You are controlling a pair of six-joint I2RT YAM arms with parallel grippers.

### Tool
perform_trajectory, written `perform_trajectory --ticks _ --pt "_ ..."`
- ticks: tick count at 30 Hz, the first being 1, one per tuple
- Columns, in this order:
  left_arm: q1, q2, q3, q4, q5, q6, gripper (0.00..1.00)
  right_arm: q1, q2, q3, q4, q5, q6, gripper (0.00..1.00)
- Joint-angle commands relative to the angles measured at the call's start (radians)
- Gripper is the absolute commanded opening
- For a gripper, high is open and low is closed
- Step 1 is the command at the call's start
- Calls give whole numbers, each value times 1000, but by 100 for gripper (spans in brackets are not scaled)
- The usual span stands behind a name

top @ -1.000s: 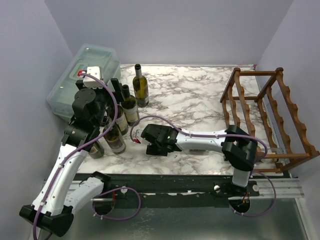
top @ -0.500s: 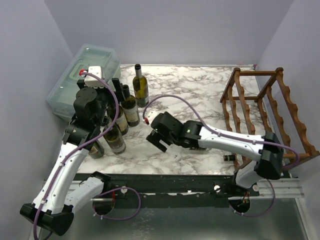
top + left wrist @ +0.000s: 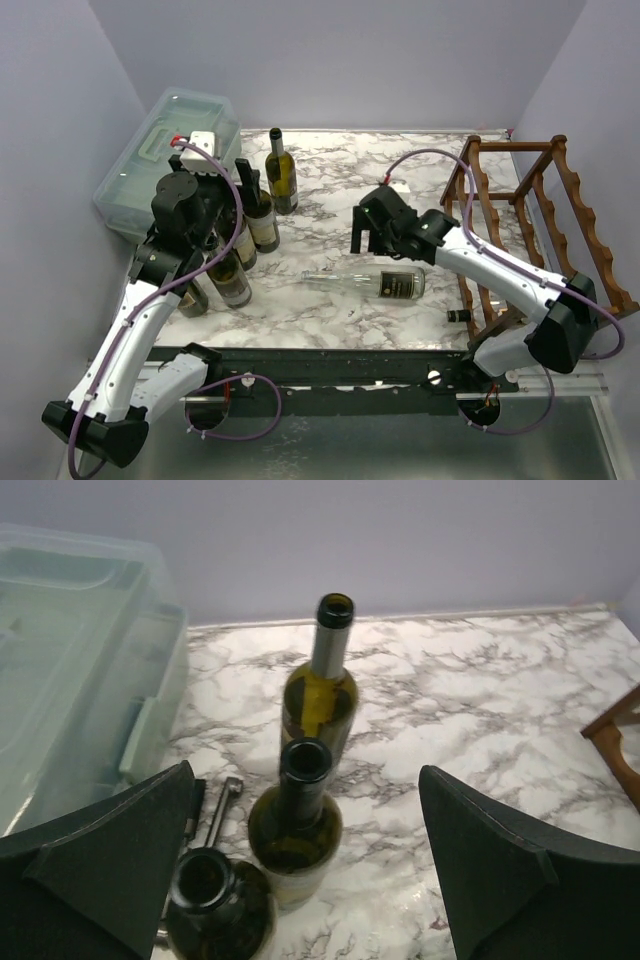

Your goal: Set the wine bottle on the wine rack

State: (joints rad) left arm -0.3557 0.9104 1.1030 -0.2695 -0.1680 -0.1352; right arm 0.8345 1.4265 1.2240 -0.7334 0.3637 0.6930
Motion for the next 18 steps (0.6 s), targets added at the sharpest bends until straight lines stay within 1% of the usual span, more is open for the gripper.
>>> perform_trajectory --ticks 1,2,5,7,8,10,12,16,18 --pt "-3 56 15 27 279 14 94 -78 -54 -24 -11 -88 85 100" --pt "-3 78 22 27 325 17 93 -85 -67 -16 -11 -65 80 100" --pt "-6 125 38 28 470 14 90 -118 -82 51 -62 84 42 100" --pt "-19 146 41 29 523 29 89 -193 -94 98 -82 127 7 100" --pt "-32 152 40 30 536 38 89 -254 -108 115 -79 120 -14 100" --pt "-75 159 30 31 535 69 91 -349 -140 144 -33 86 -76 100" --pt "-145 167 14 30 516 113 94 -392 -156 190 -19 103 -132 100" --pt "-313 206 -20 26 438 219 95 -427 -176 293 -37 195 -186 100" --pt "-376 255 -28 26 417 250 95 -434 -208 306 -22 228 -197 100"
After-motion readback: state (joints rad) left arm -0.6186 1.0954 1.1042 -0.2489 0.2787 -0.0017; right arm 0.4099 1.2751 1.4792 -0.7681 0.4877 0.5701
